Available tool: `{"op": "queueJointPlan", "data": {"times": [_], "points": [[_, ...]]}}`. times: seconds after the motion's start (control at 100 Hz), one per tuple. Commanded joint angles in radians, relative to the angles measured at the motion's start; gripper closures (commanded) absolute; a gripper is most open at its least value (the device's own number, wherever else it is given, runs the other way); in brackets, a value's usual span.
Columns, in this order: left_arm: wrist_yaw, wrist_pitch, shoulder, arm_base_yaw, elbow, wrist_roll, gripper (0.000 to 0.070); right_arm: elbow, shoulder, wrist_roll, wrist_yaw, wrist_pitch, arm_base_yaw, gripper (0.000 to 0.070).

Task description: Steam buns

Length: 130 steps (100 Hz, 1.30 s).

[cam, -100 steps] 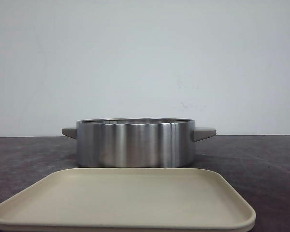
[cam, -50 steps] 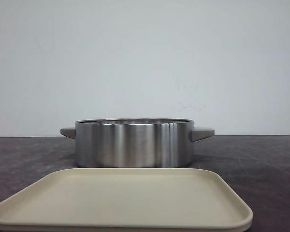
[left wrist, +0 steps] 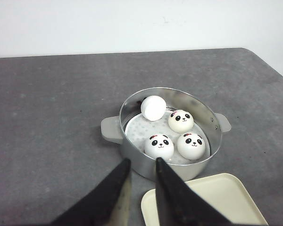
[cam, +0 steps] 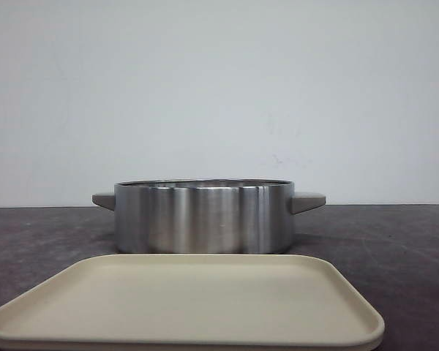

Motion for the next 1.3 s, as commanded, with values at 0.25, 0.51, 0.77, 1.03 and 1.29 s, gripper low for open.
{"op": "queueJointPlan", "data": {"times": [0.25,0.51,0.77,1.03,1.29], "points": [[-0.002,0.005,0.005,-0.008,0.013,0.010,0.0633,-0.003,-0.025,-0.062,0.078,-0.131,-0.030,0.0689],[-0.002,0.005,0.005,-0.008,0.013,0.010,0.0633,-0.003,-0.025,-0.074,0.075,-0.103,-0.030,0.0689],[-0.002,0.005,0.005,-0.008,0.013,0.009,0.0633,-0.003,-0.025,-0.074,0.075,-0.103,-0.030,0.0689],[-0.002,0.005,0.005,-0.008,0.013,0.010,0.0633,-0.003,-0.025,-0.074,0.075,-0.103,-0.030,0.0688],[-0.006,0.006,0.005,-0.006,0.013,0.048,0.0633,-0.003,-0.025,-0.074,0.075,-0.103,-0.030,0.0689]]}}
